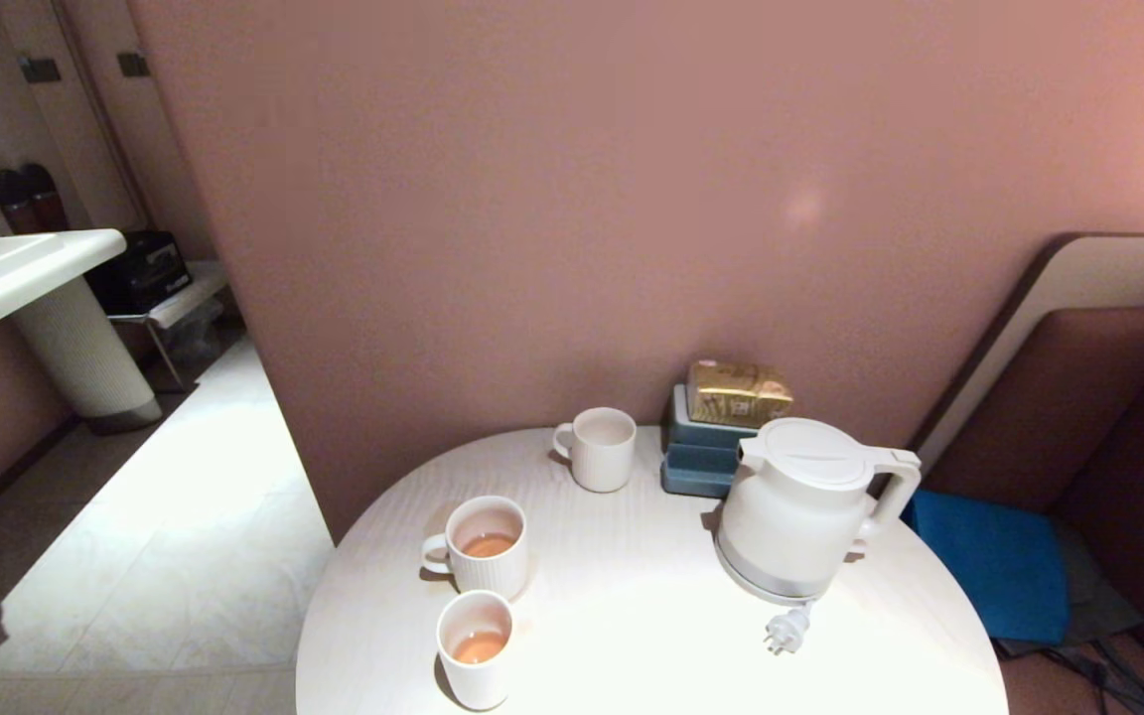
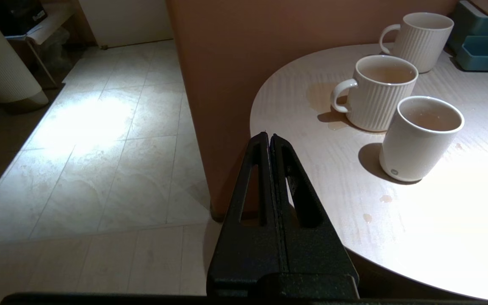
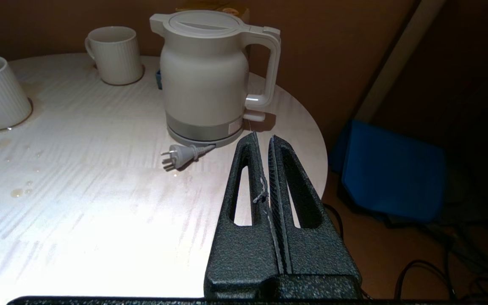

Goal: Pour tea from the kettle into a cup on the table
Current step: Pick up the cup

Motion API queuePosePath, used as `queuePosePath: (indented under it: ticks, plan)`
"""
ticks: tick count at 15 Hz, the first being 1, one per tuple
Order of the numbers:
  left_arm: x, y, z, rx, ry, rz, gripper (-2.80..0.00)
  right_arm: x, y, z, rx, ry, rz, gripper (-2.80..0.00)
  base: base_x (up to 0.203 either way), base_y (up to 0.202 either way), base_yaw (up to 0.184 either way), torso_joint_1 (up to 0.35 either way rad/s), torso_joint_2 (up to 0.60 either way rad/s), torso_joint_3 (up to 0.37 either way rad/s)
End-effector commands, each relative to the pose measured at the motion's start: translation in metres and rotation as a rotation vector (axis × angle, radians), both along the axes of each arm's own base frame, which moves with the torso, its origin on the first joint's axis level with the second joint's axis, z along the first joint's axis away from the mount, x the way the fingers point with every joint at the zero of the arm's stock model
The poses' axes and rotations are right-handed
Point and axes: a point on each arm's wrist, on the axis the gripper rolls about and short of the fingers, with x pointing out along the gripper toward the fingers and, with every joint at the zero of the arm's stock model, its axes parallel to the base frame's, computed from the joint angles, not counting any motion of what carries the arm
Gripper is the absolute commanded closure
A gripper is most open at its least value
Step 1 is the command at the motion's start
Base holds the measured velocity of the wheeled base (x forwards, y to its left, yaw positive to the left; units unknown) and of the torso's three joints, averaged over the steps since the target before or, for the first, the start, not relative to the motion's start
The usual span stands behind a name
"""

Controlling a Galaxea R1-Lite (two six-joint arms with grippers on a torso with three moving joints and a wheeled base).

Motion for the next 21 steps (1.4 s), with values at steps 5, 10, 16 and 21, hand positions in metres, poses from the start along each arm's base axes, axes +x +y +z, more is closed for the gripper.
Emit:
queuePosePath:
  ticks: [5,10,16,21]
  plan:
    - [0.0000,0.0000,0.0000,0.000,0.000,0.000,0.00,0.0002,0.0000,0.0000,-0.001,0.002,0.001,0.00,0.000,0.000,0.000,0.000,0.00,0.000]
    - [0.0000,0.0004,0.0000,-0.011,0.000,0.017,0.00,0.0002,0.0000,0.0000,0.000,0.003,0.001,0.00,0.000,0.000,0.000,0.000,0.00,0.000]
    - [0.0000,0.0004,0.0000,-0.011,0.000,0.017,0.00,0.0001,0.0000,0.0000,0.000,0.001,0.000,0.00,0.000,0.000,0.000,0.000,0.00,0.000]
    - [0.0002,0.0004,-0.0004,-0.011,0.002,0.018,0.00,0.0001,0.0000,0.0000,0.000,0.001,0.000,0.00,0.000,0.000,0.000,0.000,0.00,0.000]
